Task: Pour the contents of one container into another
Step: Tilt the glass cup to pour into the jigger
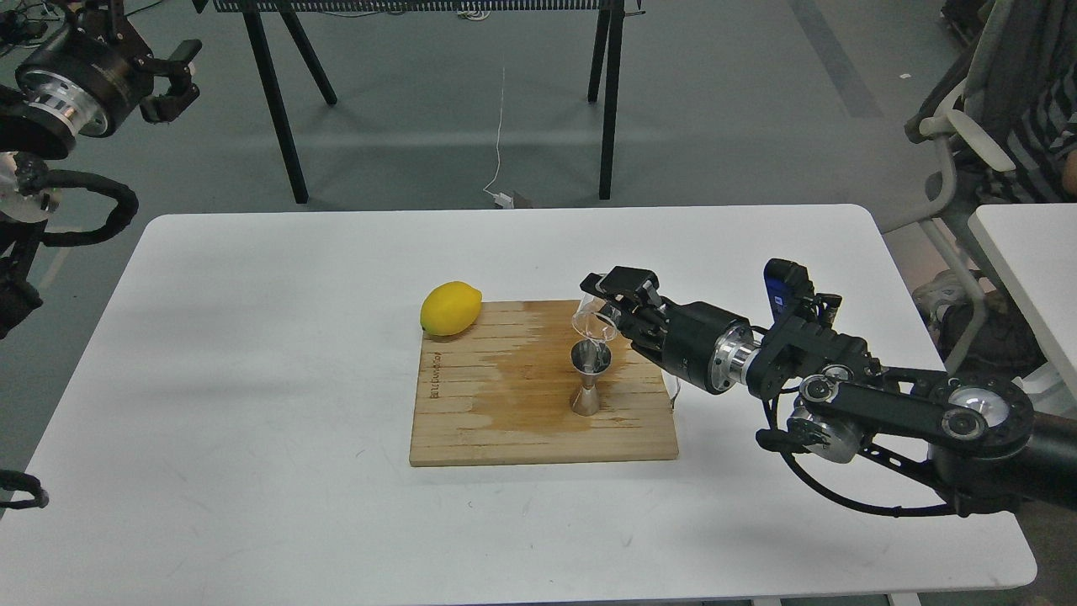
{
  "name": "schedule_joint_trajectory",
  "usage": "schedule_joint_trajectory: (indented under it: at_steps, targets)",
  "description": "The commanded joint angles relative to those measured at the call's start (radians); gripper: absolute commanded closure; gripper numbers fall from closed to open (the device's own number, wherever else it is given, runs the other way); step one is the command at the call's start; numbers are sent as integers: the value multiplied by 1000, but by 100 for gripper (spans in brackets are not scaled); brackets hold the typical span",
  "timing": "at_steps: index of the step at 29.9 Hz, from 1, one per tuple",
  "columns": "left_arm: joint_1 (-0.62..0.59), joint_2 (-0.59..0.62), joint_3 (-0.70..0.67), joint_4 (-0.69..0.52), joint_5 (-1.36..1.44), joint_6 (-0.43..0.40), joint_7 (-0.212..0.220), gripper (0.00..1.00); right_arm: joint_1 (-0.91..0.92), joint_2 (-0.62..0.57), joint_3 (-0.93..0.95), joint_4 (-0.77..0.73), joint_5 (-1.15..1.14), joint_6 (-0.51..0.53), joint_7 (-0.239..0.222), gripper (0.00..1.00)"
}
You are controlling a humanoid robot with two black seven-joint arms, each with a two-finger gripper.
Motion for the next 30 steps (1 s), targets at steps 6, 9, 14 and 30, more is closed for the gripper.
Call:
schedule_joint_trajectory:
  at_steps: [6,9,14,30]
  targets:
    - [-1,0,0,0,0,0,0,1,33,0,-41,0,-13,0,17,82]
    - [-1,0,0,0,0,0,0,1,41,1,-50,0,-30,0,20,82]
    - [-1,1,-1,0,0,0,0,1,44,1,-59,-2,-50,0,23,82]
    - [-3,11,-3,0,0,0,0,1,53,3,-95,-29,-129,0,75,82]
